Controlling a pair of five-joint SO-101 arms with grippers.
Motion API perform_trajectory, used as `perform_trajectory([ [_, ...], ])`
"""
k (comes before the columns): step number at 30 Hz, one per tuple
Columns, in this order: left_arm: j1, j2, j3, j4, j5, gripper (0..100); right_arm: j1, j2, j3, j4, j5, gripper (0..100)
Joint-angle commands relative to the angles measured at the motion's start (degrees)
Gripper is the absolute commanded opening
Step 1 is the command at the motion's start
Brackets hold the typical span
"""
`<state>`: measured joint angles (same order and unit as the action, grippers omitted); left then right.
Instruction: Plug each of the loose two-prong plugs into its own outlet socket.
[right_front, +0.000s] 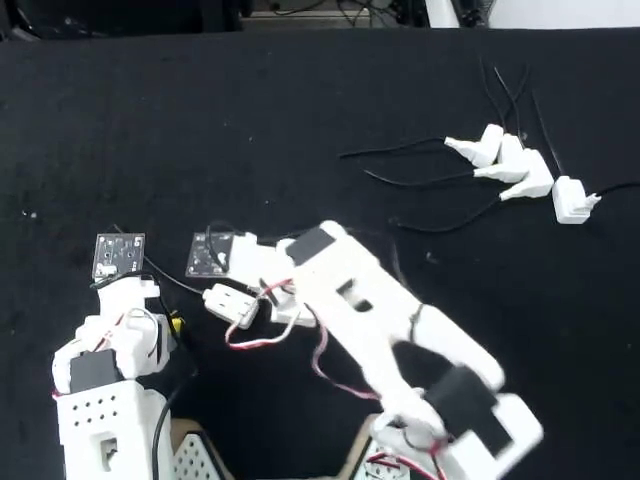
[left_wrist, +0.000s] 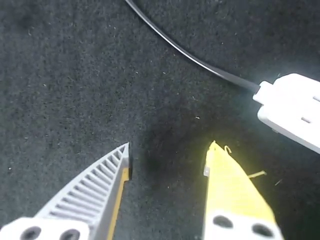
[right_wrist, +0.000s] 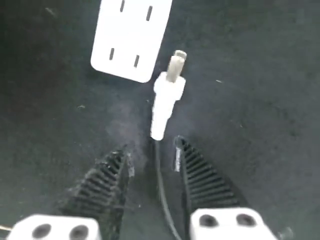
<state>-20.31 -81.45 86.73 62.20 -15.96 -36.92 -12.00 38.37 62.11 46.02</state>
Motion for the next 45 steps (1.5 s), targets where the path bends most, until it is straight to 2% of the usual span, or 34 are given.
perform_trajectory([
  [1,-0.5,-0.3,-0.3,0.4,-0.4,25,-0.1,-8.0,0.7,-0.2,-0.9,12.7],
  [5,-0.5,-0.4,-0.3,0.4,-0.3,25,0.9,-6.5,1.7,-3.9,-2.6,15.4],
  [12,-0.5,-0.4,-0.3,0.4,-0.3,25,0.2,6.0,3.6,-15.9,-4.2,15.5],
  [20,-0.5,-0.4,-0.3,0.4,-0.4,25,1.8,14.0,-1.6,-15.6,-4.0,15.2],
  [23,-0.5,-0.4,-0.3,0.4,-0.4,25,1.5,14.3,-1.6,-15.1,-0.9,15.0],
  [25,-0.5,-0.4,-0.3,0.4,-0.4,25,1.6,14.4,-1.6,-15.1,1.1,11.6],
  [27,-0.5,-0.4,-0.3,0.4,-0.4,25,1.7,14.1,-1.7,-15.1,3.1,2.7],
  [29,-0.5,-0.4,-0.3,0.4,-0.4,25,2.7,13.5,-1.7,-14.4,3.3,2.1],
  [35,0.0,-0.4,-0.7,0.4,-0.4,25,7.3,0.8,-2.0,-5.4,3.3,1.1],
  [40,0.2,-0.4,-6.5,-0.2,0.4,25,7.3,-16.2,7.3,-8.3,-3.1,1.1],
  [42,2.2,-0.4,-10.5,-0.2,4.7,25,7.3,-21.9,11.3,-12.1,-6.1,1.1],
  [45,9.0,-0.4,-16.7,-0.2,13.7,25,7.3,-28.7,16.2,-19.4,-11.8,1.1],
])
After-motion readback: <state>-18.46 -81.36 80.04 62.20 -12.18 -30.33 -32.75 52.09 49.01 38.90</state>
